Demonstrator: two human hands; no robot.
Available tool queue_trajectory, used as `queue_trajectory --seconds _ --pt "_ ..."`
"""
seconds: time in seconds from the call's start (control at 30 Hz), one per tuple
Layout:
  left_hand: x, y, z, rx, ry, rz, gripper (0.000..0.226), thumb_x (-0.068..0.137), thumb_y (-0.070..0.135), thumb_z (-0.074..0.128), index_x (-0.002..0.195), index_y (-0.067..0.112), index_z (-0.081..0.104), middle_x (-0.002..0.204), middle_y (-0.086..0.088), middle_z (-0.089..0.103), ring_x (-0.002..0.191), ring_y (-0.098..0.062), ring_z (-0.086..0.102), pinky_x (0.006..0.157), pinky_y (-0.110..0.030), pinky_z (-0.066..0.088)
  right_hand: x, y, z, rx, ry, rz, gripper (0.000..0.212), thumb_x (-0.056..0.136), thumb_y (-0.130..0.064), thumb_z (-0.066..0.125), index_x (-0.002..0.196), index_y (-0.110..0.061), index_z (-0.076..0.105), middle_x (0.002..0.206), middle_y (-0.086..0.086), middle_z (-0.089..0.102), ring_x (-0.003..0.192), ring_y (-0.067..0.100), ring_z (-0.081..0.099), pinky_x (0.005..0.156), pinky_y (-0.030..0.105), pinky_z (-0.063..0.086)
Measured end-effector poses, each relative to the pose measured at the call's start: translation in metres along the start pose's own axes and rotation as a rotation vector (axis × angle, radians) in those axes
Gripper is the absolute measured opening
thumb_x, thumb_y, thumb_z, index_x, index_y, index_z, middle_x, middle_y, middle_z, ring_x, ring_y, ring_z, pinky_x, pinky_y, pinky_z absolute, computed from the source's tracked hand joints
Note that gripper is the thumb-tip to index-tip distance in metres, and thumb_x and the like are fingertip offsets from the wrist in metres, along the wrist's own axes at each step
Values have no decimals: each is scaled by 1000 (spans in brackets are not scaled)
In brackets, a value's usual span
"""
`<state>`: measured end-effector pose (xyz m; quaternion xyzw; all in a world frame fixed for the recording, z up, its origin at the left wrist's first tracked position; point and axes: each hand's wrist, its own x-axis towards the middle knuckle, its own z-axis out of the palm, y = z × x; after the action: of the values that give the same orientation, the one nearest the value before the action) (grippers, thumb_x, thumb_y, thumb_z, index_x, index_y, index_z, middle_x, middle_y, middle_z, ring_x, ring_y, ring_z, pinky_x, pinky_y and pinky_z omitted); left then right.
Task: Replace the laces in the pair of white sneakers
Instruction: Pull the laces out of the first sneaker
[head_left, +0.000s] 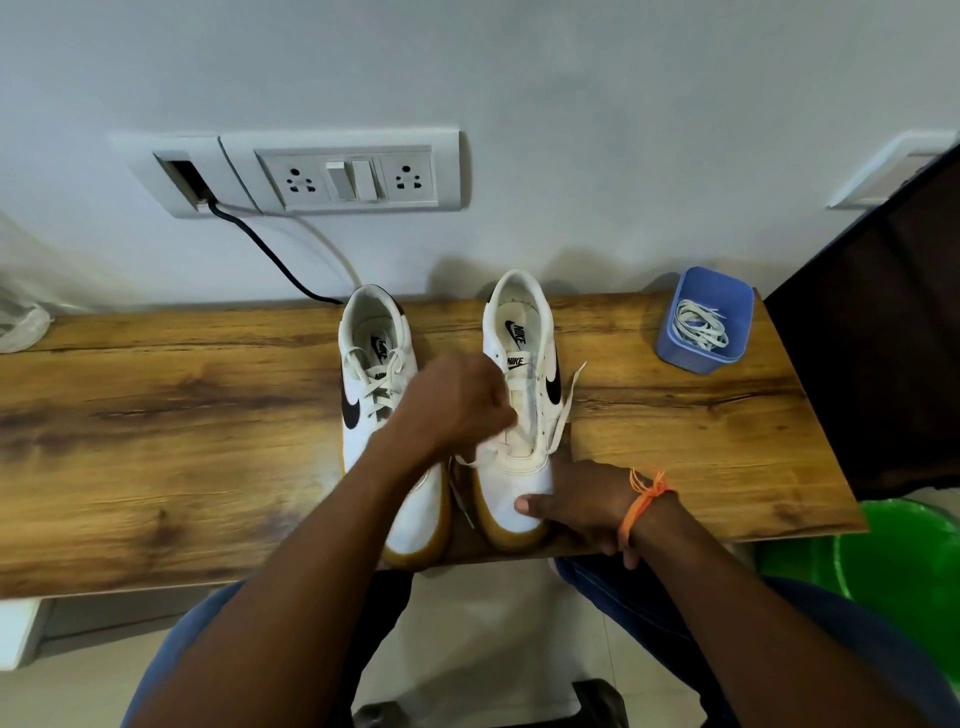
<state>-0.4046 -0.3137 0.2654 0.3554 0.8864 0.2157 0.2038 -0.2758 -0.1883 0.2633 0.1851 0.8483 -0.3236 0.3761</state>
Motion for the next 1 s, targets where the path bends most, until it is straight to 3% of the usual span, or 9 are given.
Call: queue_trajectory --seconds 0.07,0.17,0.23,0.33,0.47,0.7,0.8,0.87,1.0 --pt "-2 -12 -23 -33 215 -137 15 76 24 65 68 14 71 59 2 66 54 -13 63 56 -34 57 -1 -1 -2 28 2 21 69 98 -42 52 153 -16 19 140 14 52 62 7 43 36 3 33" --pt "-7 -26 -35 38 424 -290 17 82 22 61 70 12 69 56 2 57 49 -13 53 48 -28 46 1 2 -1 40 11 12 90 97 -40 55 155 -12 -7 148 16 43 64 11 47 39 2 33" --pt "-5 -23 -25 60 388 -248 8 82 15 60 81 9 66 70 -4 61 59 -21 58 54 -36 51 0 1 0 49 1 37 87 97 -42 55 156 -15 -4 141 14 49 64 12 48 36 3 33" --pt "1 -7 -2 32 202 -35 28 81 12 64 109 13 61 97 -7 66 81 -26 64 67 -42 56 -5 -2 -3 49 -36 54 63 98 -42 52 151 -20 26 81 -7 48 57 6 38 26 8 30" --pt "0 8 29 214 -91 67 26 88 20 62 115 20 65 108 -7 68 95 -26 67 77 -38 57 -7 -3 -6 34 -50 31 52 99 -42 50 145 -19 38 70 -12 35 57 3 35 32 5 34" --pt "9 1 19 -16 -52 6 15 81 15 70 89 26 78 82 9 71 74 -10 66 70 -31 56 -8 -5 -8 58 -75 67 58 100 -40 50 149 -16 31 81 -13 45 66 4 44 38 6 39" --pt "10 -11 -9 -152 147 -160 10 80 13 74 81 22 78 75 10 70 69 -8 66 67 -26 54 4 1 -1 20 -57 62 99 96 -43 55 151 -7 -19 135 13 55 105 24 60 75 22 44" --pt "8 -23 -20 -240 258 -281 8 78 11 76 79 20 77 76 3 72 71 -15 68 67 -27 54 12 6 5 -26 -43 69 111 95 -45 56 142 -10 -39 139 24 50 100 26 61 76 24 41" --pt "7 -20 -9 -164 315 -284 15 76 6 69 78 18 77 75 0 71 77 -22 67 67 -32 56 21 9 9 -78 -31 75 112 95 -48 55 141 -12 -41 131 24 56 101 30 62 77 28 41"
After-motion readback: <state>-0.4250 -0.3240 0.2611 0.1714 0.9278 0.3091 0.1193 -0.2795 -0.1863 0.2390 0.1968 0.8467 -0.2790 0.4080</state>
